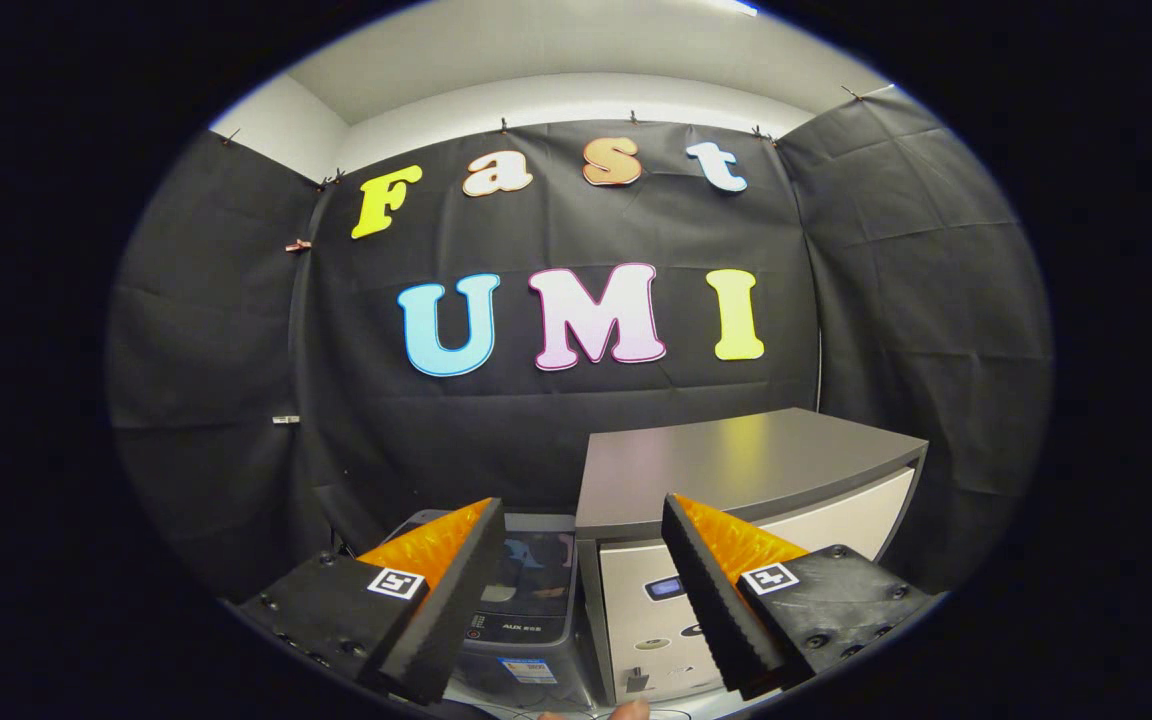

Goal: Put the clothes into the washing machine and then close the washing machine lid.

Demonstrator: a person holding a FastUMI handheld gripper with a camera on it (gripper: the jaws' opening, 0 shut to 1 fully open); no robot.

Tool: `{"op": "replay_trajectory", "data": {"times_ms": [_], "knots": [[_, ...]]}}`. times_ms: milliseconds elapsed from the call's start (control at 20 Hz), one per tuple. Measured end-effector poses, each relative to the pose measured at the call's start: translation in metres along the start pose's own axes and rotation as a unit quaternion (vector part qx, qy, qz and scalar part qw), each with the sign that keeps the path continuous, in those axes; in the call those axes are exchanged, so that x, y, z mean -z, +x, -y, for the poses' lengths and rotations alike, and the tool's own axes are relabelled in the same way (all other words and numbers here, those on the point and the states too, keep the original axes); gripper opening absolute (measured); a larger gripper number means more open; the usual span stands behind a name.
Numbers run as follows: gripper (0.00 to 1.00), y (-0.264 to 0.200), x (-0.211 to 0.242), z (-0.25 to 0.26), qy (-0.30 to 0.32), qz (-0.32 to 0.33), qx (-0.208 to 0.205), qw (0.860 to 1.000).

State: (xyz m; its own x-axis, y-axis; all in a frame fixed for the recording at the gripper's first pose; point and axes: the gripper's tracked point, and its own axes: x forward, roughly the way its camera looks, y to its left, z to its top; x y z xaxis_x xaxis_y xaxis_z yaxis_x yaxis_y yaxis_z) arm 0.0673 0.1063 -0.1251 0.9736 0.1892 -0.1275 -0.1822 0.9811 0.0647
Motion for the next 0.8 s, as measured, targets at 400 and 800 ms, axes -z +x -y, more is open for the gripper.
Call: {"op": "replay_trajectory", "data": {"times_ms": [400,800], "knots": [[0.99,0.0000,0.0021,-0.0009,0.000,-0.002,-0.002,1.000],[0.99,0.0012,0.0000,-0.0016,-0.001,-0.002,-0.002,1.000]]}}
